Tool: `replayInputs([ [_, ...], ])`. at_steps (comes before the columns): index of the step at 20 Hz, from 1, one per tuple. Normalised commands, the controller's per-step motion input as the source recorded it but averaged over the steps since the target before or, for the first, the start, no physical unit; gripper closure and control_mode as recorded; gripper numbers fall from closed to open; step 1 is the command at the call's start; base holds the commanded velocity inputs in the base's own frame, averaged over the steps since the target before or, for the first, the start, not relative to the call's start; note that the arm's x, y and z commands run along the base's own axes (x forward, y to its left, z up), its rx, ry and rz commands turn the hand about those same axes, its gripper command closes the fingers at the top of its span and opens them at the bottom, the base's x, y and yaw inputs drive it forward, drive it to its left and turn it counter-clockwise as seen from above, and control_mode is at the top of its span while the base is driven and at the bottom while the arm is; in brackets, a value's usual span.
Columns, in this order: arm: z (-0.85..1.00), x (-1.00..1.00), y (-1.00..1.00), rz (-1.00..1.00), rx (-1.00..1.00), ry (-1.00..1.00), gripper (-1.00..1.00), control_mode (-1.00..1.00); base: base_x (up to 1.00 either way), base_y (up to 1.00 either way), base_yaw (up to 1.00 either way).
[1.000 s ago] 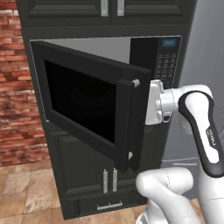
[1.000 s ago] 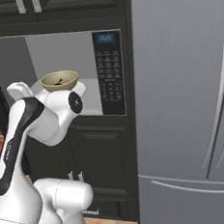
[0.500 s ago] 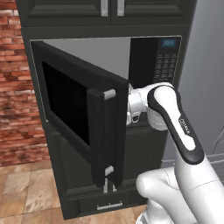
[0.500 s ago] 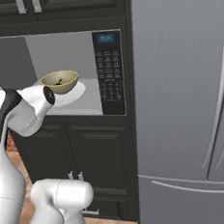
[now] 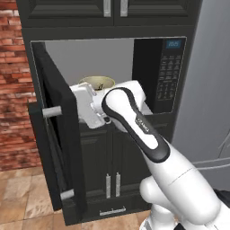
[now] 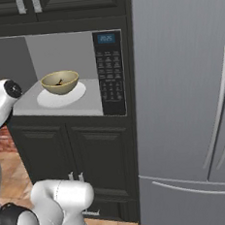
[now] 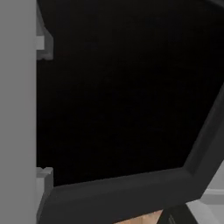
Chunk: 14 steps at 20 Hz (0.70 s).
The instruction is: The microwave is finished heating the shrimp and potato. Take the bowl containing the food and place it on the dining counter.
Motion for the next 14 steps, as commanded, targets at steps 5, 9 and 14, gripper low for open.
replayInputs([
  [5,0.00,0.02,-0.33,-0.03,0.00,0.01,-1.00,-1.00,0.00,0.00,0.00],
  [9,0.03,-0.01,-1.00,-0.21,0.00,-0.05,-1.00,-1.00,0.00,0.00,0.00],
  [14,0.10,-0.01,-1.00,-0.32,-0.04,-0.07,-1.00,-1.00,0.00,0.00,0.00],
])
